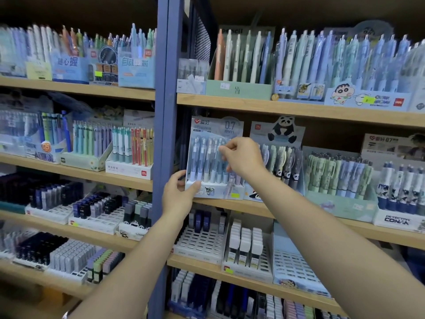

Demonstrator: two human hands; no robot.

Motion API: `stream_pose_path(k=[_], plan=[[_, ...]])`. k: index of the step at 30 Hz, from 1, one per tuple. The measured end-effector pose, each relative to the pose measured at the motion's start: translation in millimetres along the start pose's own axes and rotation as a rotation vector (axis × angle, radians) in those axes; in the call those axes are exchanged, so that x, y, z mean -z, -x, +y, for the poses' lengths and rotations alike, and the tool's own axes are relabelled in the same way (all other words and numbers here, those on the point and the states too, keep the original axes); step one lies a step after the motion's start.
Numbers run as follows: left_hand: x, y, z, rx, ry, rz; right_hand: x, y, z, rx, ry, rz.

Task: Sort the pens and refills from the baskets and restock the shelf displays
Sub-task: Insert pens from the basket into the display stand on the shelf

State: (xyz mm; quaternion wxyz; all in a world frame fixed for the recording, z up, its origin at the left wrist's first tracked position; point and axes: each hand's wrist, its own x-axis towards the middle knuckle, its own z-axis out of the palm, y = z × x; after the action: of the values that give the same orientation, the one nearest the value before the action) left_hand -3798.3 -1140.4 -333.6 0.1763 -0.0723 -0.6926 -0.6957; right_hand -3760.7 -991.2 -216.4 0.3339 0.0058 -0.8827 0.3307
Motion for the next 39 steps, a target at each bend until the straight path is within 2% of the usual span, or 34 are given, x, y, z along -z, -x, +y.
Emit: stream_pose_path(k=[6, 12, 15, 17, 19, 21, 25, 39], plan=[[-0.3, 1.1, -2.5, -0.007, 0.034, 0.014, -14.1, -0.2, -2.2, 0.081, 0.235, -0.019], [2.5, 6.7, 1.0, -0.107, -0.082, 0.056, -0.3, 35.5, 27.6, 0.061, 0.156, 0.104], [-0.7, 19.5, -2.4, -0.354, -0.334, 0.159, 1.8, 60.8, 55.7, 0.016, 0.2, 0.091], [-4.7, 33.8, -9.7, -0.588, -0.53, 0.17, -1.5, 70.1, 70.2, -0.033, 0.235, 0.053], [-7.7, 45.9, -20.2, -0.721, -0.692, 0.145, -6.6, 74.0, 77.8, -0.064, 0.254, 0.022], [-7.6, 51.1, -29.3, -0.697, -0.811, 0.08, -12.3, 75.3, 79.5, -0.069, 0.251, 0.023], [0.0, 41.6, -35.3, -0.534, -0.938, -0.089, -22.0, 72.3, 75.4, -0.076, 0.263, 0.027], [-7.0, 10.8, -37.0, -0.482, -1.025, -0.164, -32.0, 52.7, 64.0, -0.046, 0.476, 0.025]])
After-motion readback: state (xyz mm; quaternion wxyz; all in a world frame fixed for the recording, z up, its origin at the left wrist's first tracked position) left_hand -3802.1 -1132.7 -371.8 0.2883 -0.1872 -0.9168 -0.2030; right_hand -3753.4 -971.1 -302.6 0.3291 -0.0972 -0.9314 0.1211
